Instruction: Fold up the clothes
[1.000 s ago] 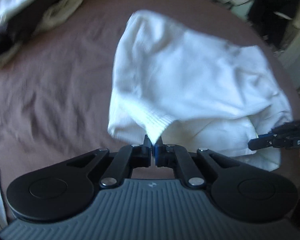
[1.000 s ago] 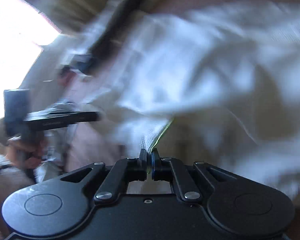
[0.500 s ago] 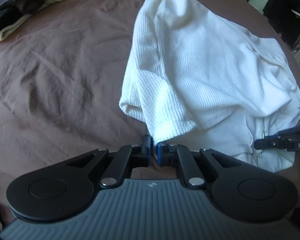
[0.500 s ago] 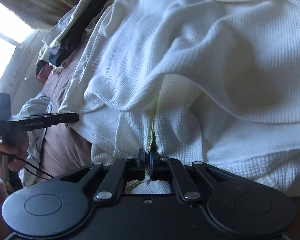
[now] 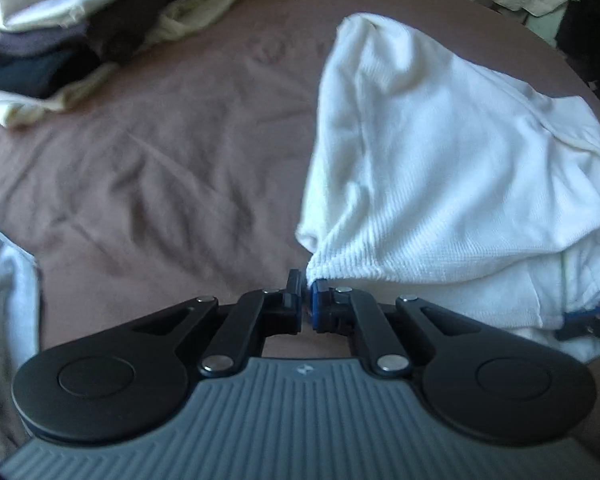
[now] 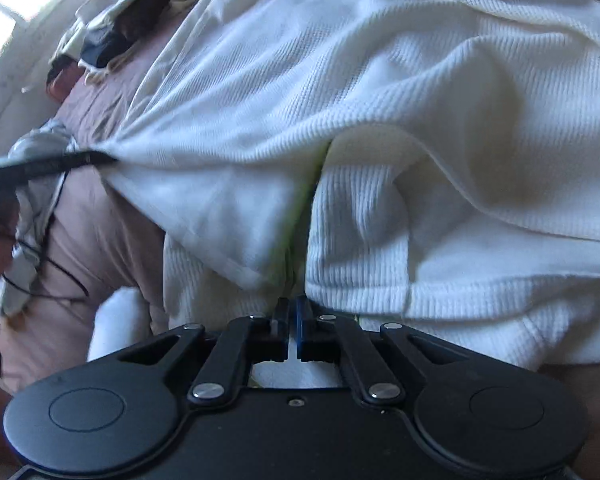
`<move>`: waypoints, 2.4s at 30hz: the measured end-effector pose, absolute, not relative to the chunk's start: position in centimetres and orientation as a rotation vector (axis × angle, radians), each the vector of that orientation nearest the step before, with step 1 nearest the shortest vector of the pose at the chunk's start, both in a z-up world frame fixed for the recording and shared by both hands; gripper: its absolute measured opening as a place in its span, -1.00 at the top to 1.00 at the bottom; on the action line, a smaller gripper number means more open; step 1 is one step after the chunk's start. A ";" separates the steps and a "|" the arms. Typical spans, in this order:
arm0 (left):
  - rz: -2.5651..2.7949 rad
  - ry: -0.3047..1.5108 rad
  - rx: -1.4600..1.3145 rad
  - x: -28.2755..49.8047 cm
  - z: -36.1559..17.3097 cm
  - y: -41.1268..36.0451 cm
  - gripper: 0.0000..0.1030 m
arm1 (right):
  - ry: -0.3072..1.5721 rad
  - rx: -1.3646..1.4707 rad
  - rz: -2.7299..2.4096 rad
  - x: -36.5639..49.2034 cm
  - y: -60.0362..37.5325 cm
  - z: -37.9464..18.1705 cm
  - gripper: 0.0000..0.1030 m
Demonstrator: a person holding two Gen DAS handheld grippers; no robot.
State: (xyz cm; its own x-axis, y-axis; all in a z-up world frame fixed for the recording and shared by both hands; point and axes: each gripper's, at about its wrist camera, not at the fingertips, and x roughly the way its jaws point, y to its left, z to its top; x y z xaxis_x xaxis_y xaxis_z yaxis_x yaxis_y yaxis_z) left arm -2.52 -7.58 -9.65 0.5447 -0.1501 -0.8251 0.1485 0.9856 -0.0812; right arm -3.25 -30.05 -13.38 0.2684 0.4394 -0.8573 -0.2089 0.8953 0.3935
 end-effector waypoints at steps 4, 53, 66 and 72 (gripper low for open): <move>-0.233 0.876 0.092 -3.3 -6.6 -7.5 0.60 | 1.170 0.171 0.411 -4.6 -32.0 -11.2 0.73; -0.146 0.888 0.211 1.0 -8.1 -10.5 0.09 | 1.019 0.470 0.521 -2.1 -29.3 -12.6 0.89; -0.446 0.582 0.562 0.1 -3.1 -17.0 0.05 | 1.153 0.201 0.379 -3.2 -28.8 -12.7 1.00; -0.734 0.643 0.611 -1.0 -5.2 -21.6 -0.08 | 1.115 0.195 0.453 -4.3 -28.9 -11.1 0.81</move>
